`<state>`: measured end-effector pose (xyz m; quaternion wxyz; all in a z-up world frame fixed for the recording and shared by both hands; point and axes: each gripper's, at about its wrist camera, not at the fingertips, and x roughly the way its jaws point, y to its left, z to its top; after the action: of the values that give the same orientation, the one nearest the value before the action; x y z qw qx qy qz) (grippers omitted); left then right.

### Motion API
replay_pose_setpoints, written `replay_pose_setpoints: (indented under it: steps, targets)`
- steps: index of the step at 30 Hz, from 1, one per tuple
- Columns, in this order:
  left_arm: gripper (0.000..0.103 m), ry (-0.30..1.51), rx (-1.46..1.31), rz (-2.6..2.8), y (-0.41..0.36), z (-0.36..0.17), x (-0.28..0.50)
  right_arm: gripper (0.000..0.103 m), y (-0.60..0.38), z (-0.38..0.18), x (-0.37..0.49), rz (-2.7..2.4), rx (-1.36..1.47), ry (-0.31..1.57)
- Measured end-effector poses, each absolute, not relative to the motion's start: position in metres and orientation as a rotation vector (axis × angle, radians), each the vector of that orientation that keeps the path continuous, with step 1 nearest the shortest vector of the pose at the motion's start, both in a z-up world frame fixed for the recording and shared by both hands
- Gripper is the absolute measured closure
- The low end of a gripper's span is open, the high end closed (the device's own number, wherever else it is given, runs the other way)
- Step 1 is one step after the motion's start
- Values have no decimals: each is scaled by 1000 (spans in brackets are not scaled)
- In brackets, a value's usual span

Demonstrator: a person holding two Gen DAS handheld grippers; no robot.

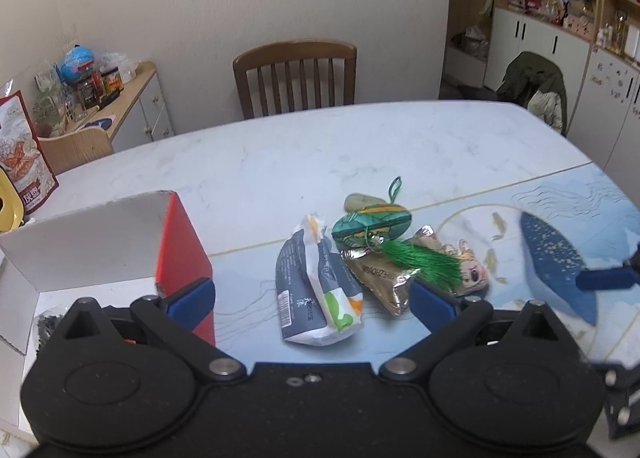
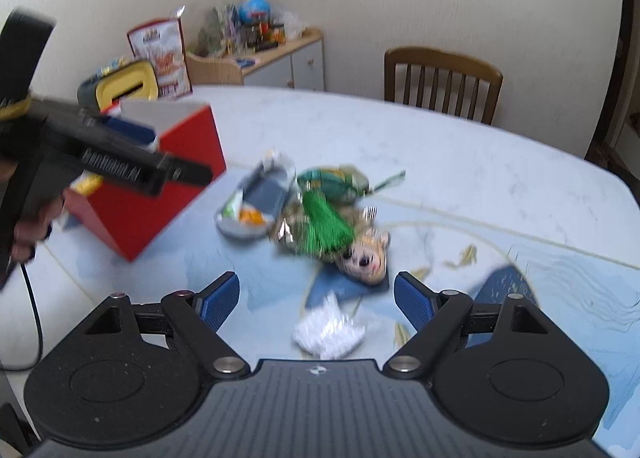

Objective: Organize objects
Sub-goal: 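Move both grippers from the box back toward the item pile, then grasp the white-and-grey snack bag with the left gripper while the right grasps the clear foam bag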

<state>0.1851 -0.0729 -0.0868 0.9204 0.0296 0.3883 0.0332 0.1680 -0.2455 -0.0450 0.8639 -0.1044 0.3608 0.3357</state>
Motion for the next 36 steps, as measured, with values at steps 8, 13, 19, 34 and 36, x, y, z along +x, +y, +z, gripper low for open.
replay_pose_setpoints:
  steps: [8, 13, 19, 34, 36]
  targets:
    - [1, 854, 124, 105, -77, -110, 210, 18, -246, -75, 177, 725, -250, 808]
    - [3, 893, 140, 120, -76, -121, 222, 18, -243, -85, 187, 737, -250, 831]
    - [8, 925, 168, 121, -78, -132, 230, 18, -237, -95, 196, 774, -277, 844]
    - [44, 1023, 46, 112, -70, -152, 250, 23, -221, -118, 202, 826, -410, 860]
    - [46, 1024, 53, 111, -72, -153, 250, 27, -223, -121, 203, 825, -410, 864]
